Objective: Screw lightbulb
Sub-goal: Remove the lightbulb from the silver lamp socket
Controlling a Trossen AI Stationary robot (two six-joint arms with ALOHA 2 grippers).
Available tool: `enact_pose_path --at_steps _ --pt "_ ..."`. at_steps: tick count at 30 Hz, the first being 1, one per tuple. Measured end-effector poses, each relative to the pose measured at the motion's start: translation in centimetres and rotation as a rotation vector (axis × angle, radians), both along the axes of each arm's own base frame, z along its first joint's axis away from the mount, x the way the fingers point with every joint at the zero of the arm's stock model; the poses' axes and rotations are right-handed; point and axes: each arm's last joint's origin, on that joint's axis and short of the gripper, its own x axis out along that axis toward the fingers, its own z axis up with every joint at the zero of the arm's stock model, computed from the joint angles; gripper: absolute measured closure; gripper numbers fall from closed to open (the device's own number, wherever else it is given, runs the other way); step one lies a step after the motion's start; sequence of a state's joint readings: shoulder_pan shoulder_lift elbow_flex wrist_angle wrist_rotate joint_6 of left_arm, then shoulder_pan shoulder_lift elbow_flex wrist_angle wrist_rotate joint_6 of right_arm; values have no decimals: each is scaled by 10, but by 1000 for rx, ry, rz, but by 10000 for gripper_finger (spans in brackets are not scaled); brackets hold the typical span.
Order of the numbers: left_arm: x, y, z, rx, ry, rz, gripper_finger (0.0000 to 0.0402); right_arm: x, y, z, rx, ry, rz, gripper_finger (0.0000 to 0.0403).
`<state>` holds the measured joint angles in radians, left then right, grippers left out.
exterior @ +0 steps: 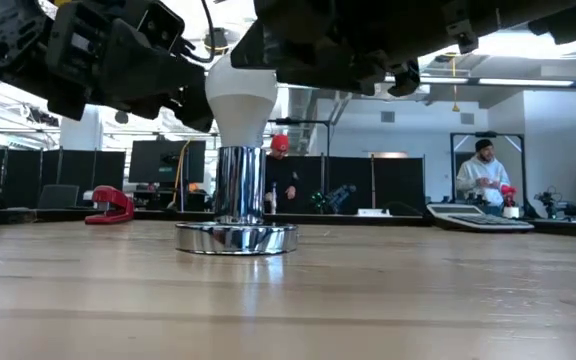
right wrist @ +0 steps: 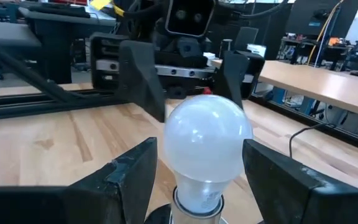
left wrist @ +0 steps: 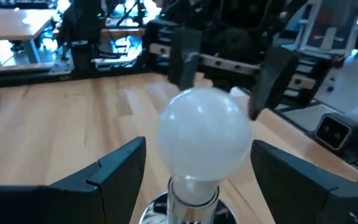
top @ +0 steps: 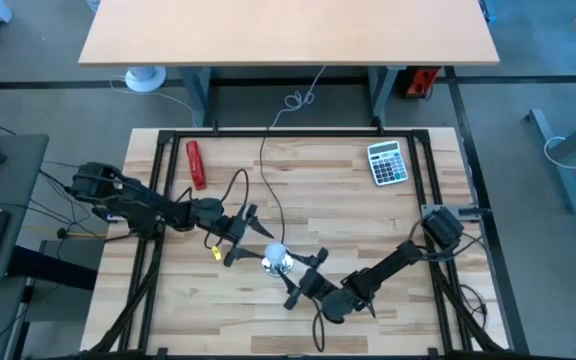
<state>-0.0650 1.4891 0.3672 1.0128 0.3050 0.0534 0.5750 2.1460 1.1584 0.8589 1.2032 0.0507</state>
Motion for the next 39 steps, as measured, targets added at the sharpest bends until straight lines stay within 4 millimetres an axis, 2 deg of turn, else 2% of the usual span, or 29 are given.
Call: enact_pose_path --at_steps 6,17,26,32,39 --pt "0 0 2 -4 -13 -8 129 5 -8 0 15 -10 -23 159" --pt "0 0 -1 -40 35 -3 187 10 -17 -1 19 -3 -13 181" --pt "-1 -8 -3 -76 62 -18 191 13 -24 0 6 43 21 195" --pt "-2 -14 -3 -100 76 -27 192 7 -31 9 6 97 80 195" --pt "-3 -18 -3 -113 79 -32 192 0 -53 21 84 155 201 195"
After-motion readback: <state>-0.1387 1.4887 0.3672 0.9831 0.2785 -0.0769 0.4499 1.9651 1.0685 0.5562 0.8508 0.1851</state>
